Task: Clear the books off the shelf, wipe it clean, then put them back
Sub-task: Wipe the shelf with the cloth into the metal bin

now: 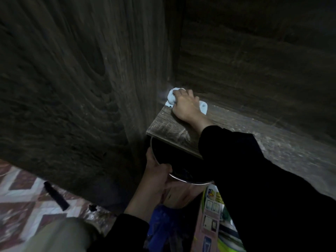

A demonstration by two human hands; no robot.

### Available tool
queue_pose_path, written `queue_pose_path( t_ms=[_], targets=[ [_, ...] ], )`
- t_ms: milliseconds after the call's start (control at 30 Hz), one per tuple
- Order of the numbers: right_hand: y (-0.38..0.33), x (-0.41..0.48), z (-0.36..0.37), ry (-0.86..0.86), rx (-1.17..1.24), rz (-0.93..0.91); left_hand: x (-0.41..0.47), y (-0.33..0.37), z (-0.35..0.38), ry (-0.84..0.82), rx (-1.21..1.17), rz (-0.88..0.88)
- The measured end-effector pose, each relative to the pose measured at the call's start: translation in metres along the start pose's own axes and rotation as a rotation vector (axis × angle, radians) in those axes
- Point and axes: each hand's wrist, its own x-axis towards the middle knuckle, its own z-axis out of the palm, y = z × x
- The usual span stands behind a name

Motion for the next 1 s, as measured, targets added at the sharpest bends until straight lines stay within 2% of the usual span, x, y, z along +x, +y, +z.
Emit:
queue_pose_path(
  t_ms=[100, 200, 433, 667, 733, 867, 933, 1000],
  targets=[
    [-0.013, -0.011, 0.000, -0.006, -0.015, 0.029, 0.002, 0.000, 0.001, 0.020, 0.010, -0.021],
    [-0.022, -0.028, 0.003, -0.031, -0.092, -0.020, 0.001, 0.001, 0.003, 0.028, -0.002, -0.025],
    [-0.014, -0.068, -0.005, -0.150, -0.104, -0.342, -0.002, 0.001, 0.004, 0.015, 0.027, -0.005],
    [0.012, -0.120, -0.017, -0.171, -0.052, -0.575, -0.003, 0.001, 0.003, -0.004, 0.036, 0.003],
    [0.023, -0.132, -0.025, -0.176, 0.021, -0.569, -0.003, 0.001, 0.002, -0.009, 0.028, 0.003],
    [0.017, -0.116, -0.044, -0.080, 0.244, -0.378, -0.001, 0.001, -0.002, -0.014, 0.034, 0.009],
    [-0.001, -0.098, -0.042, -0.041, 0.208, -0.376, 0.000, 0.001, -0.003, -0.015, 0.035, 0.003],
    [-0.022, -0.086, -0.033, -0.109, 0.141, -0.411, 0.001, 0.000, -0.003, -0.019, 0.030, 0.010]
  ],
)
